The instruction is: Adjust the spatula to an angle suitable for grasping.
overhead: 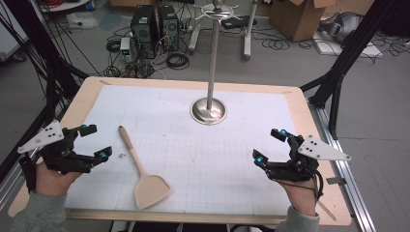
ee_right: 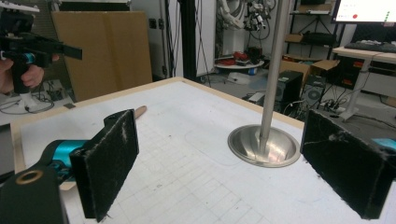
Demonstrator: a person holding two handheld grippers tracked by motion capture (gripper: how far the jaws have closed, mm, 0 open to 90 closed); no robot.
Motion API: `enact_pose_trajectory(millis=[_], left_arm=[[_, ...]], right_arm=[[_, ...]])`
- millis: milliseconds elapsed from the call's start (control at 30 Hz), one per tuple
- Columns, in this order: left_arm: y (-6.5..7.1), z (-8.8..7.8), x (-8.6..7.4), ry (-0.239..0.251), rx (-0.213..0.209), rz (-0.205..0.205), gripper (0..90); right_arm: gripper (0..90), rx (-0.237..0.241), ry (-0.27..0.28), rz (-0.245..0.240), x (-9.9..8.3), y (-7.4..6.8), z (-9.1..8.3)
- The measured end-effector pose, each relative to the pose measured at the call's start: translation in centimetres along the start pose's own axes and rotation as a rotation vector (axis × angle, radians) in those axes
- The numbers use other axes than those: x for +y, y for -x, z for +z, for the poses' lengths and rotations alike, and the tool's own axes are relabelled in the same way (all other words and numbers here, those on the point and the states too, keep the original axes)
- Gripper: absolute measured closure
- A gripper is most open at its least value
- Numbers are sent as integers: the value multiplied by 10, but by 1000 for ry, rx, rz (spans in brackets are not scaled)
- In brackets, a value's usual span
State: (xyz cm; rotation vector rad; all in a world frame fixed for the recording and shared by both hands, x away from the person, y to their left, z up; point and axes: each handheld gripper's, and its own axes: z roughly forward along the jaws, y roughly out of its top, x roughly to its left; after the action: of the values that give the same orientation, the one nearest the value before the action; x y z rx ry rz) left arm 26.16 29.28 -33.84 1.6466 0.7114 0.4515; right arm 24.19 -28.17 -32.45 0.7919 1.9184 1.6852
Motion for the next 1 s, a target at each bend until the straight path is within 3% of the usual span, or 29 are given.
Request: enact_pose_trajectory(millis=[200, 633, 733, 833, 1000], left_arm=[[-1, -1, -1, 1, 4, 2, 18], [-2, -3, -1, 45, 47, 13, 18], [-4, -3, -4, 40, 64, 23, 18], [-4, -3, -7, 45, 74, 38, 18], [-4, -1, -13, 77, 89, 64, 18]], right_arm=[[104, 5, 23, 33, 0, 1, -1], [105, -7, 4, 32, -1, 2, 1], [104, -39, 18, 32, 0, 1, 0], [104, -21, 20, 31, 0, 3, -1], [104, -32, 20, 33, -1, 4, 3]])
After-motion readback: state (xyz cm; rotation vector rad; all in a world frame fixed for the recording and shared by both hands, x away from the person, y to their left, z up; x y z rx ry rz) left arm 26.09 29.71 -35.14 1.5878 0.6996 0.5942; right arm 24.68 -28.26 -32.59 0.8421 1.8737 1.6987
